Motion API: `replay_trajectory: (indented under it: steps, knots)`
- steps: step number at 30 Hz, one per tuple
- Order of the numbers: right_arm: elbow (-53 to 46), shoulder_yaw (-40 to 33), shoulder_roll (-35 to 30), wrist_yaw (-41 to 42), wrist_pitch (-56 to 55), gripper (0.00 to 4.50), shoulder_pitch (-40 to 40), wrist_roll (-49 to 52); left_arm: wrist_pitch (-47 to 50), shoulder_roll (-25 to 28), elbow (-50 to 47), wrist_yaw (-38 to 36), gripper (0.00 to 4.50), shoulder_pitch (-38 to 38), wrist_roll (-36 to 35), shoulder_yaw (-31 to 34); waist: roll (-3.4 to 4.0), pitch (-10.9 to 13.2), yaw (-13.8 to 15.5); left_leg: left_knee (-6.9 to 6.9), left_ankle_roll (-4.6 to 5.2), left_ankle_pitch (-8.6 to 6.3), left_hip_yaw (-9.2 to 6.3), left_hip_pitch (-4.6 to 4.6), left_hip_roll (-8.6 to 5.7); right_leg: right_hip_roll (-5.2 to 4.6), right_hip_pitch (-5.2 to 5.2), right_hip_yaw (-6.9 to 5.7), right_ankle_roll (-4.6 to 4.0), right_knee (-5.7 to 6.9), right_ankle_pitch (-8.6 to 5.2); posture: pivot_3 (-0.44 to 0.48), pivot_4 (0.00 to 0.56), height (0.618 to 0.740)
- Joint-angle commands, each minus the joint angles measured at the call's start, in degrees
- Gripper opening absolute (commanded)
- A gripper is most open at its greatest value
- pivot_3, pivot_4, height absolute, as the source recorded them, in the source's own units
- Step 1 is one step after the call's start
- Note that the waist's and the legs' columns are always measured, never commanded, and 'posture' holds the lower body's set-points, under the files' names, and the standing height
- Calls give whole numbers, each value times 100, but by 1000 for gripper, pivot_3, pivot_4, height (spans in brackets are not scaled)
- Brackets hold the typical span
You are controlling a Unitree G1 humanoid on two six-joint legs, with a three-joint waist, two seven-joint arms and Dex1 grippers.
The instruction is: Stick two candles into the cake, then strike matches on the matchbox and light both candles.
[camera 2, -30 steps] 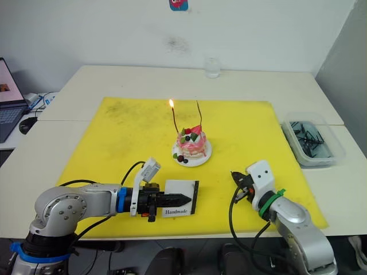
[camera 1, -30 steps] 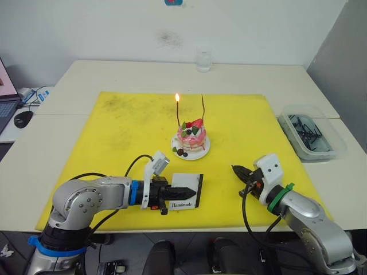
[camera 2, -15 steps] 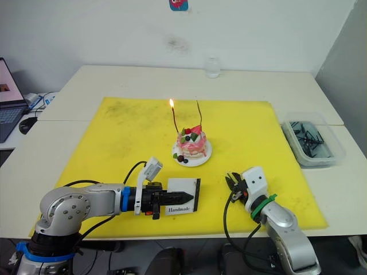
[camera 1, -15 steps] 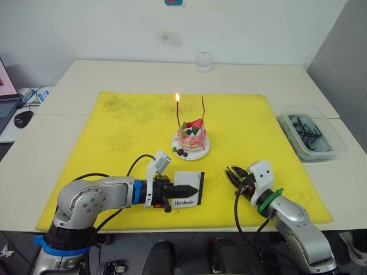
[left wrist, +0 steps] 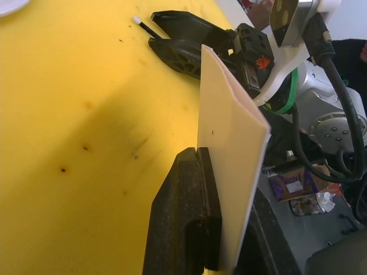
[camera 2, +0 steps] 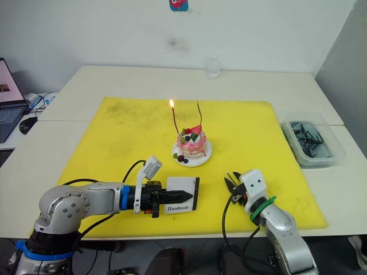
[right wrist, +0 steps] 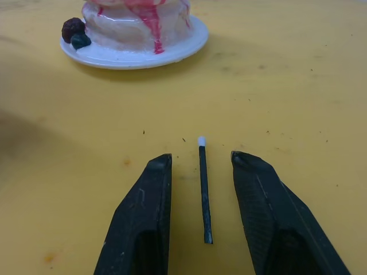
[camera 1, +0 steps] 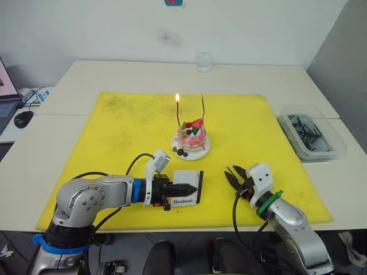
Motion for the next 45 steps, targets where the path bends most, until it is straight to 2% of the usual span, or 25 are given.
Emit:
replay_trajectory:
  steps: [1, 17, 20, 23, 45]
  knots:
    - [63, 29, 64, -145, -22, 1681, -93, -148, -24, 37, -139, -55, 0, -58, -74, 27, 0, 0, 0, 0, 0, 0, 0, 0, 0, 0, 0, 0, 0, 0, 0, 0, 150, 740]
    - [190, 147, 225, -256, 218, 1681, -245, -278, -53, 45, -48, -101, 0, -118, 4, -42, -10, -12, -8, 1, 0, 0, 0, 5, 1, 0, 2, 1, -3, 1, 5, 0, 150, 740]
    - [158, 185, 215, -295, 356, 1121, -218, -344, -47, 55, -57, -111, 0, -105, 5, -42, -12, -17, -8, 1, 0, 0, -1, 6, 2, 0, 2, 1, -4, 2, 6, 0, 150, 740]
    - [126, 194, 178, -289, 357, 56, -161, -384, -45, 57, -64, -112, 0, -88, 14, -38, -13, -19, -8, 1, 0, 0, -1, 6, 2, 0, 2, 1, -4, 2, 5, 0, 150, 740]
    - [81, 141, 237, -290, 445, 21, -60, -271, -40, 43, -89, -91, 0, -48, 17, -30, -13, -20, 1, -1, 0, 0, -1, 4, 1, -1, 2, 0, -7, -2, 2, 0, 150, 740]
